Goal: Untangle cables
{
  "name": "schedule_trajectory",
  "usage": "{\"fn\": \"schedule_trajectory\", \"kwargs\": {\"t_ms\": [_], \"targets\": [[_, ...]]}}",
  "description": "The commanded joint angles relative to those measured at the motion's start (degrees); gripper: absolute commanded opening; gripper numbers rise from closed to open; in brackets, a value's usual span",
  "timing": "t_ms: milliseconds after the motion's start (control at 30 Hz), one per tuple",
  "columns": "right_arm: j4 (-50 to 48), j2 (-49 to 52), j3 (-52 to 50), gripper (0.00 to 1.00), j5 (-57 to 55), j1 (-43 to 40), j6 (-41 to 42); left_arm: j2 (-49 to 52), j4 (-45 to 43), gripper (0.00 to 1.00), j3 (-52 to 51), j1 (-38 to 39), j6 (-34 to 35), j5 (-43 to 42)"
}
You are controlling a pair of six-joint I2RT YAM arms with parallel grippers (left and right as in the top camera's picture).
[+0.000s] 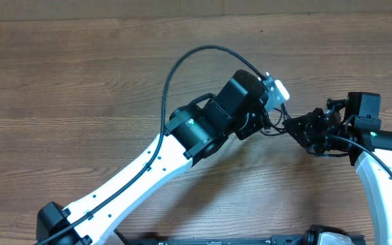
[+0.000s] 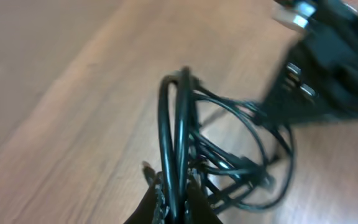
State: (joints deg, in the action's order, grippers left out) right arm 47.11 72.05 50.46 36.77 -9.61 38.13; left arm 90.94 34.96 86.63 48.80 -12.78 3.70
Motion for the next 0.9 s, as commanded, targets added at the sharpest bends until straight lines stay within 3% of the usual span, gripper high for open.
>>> {"fn": "schedule_trajectory", "kwargs": {"t_ms": [0, 500, 633, 733, 867], "targets": [[2.6, 0.0, 0.5, 0.20, -2.4, -0.1, -4.2, -2.7, -2.5, 0.04, 2.5, -0.1, 6.2, 9.9], [6.0, 0.0, 0.5, 0.21, 1.5, -0.1, -5.6, -2.7, -10.6, 0.04, 2.5, -2.0, 10.7, 14.3], [2.3, 0.0, 0.5, 0.22, 1.4, -0.2, -5.6, -2.7, -11.3, 0.04, 2.5, -2.7, 9.6, 13.4], [-6.5, 0.0, 0.5, 0.40, 1.4, -0.3, -5.6, -2.7, -7.6, 0.04, 2.5, -2.7, 0.5, 8.0], [-14.6, 0.0, 0.5, 0.64, 1.4, -0.3, -5.6, -2.8, -2.8, 0.04, 2.5, -2.7, -3.1, 5.8]]}}
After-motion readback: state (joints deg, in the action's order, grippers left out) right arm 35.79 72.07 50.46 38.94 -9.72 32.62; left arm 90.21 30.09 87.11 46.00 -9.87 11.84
